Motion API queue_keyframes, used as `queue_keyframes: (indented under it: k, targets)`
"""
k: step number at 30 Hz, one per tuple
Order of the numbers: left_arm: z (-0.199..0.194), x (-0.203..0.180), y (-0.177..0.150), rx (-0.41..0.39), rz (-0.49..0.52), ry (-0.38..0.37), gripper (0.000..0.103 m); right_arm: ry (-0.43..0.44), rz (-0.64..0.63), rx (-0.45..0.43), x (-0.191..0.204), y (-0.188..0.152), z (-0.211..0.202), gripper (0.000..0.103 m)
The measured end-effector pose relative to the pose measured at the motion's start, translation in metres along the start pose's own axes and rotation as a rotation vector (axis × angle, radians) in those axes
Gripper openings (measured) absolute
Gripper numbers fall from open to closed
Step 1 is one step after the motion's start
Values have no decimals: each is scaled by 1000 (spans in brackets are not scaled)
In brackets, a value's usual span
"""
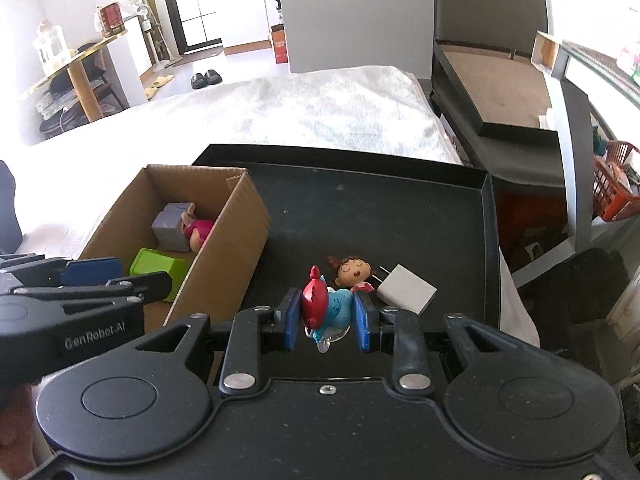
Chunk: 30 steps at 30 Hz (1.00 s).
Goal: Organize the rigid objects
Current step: 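Grasp the blue and red figure with the right gripper and lift it, then carry the blue-red figure into the cardboard box and open the right gripper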
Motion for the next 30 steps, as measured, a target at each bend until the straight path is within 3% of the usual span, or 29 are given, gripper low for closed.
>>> queue_keyframes:
  k: [8, 25, 30]
  targets:
    - [-3, 19, 1, -15, -37, 5, 52, -17, -36, -5, 15, 6, -4, 28]
    - [12, 73, -4, 0, -163, 10, 53, -25, -130, -14, 62, 33, 9, 28]
    - [10, 88, -4, -31, -188, 8, 53, -18, -172, -33, 82, 46, 11, 28]
Point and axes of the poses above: each gripper's, at about its wrist camera, not at the fingertips, and z roughly the way its jaws point, x to its left, y to its top, the point moved 8 cm from there along z, roughly the way its jaws point, and after that the axes turned 5 degrees about -z, right-handed, at the moved point
